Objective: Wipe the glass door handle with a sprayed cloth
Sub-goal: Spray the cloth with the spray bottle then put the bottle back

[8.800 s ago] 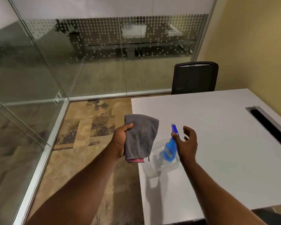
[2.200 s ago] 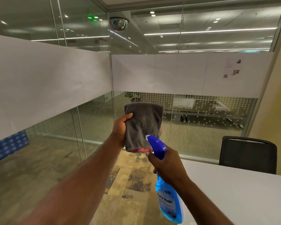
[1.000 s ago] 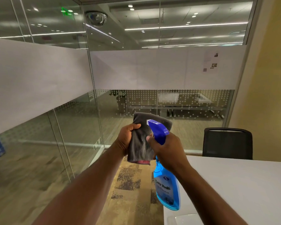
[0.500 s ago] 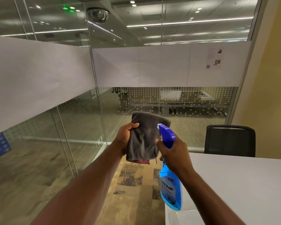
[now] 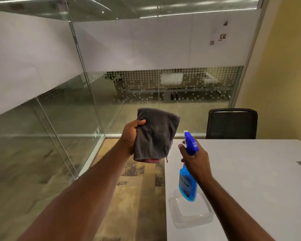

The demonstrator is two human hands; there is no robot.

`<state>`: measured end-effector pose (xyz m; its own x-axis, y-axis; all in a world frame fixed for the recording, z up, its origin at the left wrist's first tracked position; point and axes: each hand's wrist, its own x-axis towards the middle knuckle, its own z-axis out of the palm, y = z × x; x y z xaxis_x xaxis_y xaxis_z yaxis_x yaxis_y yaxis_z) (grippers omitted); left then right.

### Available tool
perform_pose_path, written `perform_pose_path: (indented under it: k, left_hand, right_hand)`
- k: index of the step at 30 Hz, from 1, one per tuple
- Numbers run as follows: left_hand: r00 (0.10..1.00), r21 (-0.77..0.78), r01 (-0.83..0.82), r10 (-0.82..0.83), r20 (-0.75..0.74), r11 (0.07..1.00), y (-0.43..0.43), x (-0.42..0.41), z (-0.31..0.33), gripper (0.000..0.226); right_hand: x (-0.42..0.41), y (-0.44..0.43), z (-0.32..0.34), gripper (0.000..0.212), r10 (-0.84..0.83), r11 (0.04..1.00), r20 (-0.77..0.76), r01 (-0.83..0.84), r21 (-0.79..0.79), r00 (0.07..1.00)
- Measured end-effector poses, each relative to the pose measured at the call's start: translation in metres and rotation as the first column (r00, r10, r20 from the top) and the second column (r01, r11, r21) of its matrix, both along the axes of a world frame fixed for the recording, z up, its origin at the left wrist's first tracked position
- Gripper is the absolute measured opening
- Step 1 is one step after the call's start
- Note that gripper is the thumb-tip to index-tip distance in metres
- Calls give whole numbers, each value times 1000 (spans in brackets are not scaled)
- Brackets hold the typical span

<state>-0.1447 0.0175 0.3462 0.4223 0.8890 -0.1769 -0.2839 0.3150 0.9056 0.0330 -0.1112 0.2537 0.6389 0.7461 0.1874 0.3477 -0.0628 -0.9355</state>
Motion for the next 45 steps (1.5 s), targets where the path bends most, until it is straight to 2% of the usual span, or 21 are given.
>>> perform_pose_path:
  k: [6, 16, 18, 24, 29, 33, 36, 38, 42, 45]
  left_hand:
    - [1000, -66, 21, -21, 2, 998, 5, 27, -34, 18]
    - [999, -169, -10, 5, -32, 986, 22, 43, -108, 19]
    - [999, -198, -15, 7, -41, 980, 24, 45, -124, 26]
    - [997, -256, -36, 17, -76, 966, 27, 51, -166, 50]
    - [996, -282, -5, -20, -85, 959, 24, 54, -177, 36]
    - [994, -275, -33, 3, -108, 961, 27, 53, -175, 40]
    - [995, -272, -32, 5, -97, 962, 30, 53, -177, 47]
    - [995, -257, -39, 15, -95, 966, 31, 52, -175, 36]
    - [997, -226, -32, 16, -71, 974, 32, 53, -161, 22]
    - [997, -205, -46, 32, -70, 978, 33, 51, -152, 20]
  right_hand:
    - [30, -1, -41, 31, -29, 1000, -53, 29, 2, 998]
    - [74, 4, -137, 18, -50, 998, -103, 47, -29, 993]
    - [78, -1, -153, 23, -55, 998, -123, 51, -39, 991]
    - [87, -14, -190, 22, -82, 993, -160, 68, -94, 984]
    - [95, -20, -218, 36, -88, 988, -171, 64, -144, 981]
    - [101, -21, -229, 28, -93, 987, -193, 65, -148, 977]
    - [105, -21, -232, 30, -96, 983, -183, 65, -170, 978]
    - [107, -23, -234, 40, -92, 977, -174, 56, -204, 980]
    - [107, -28, -228, 76, -89, 971, -161, 49, -235, 983]
    - [104, -34, -220, 100, -96, 975, -183, 56, -215, 978]
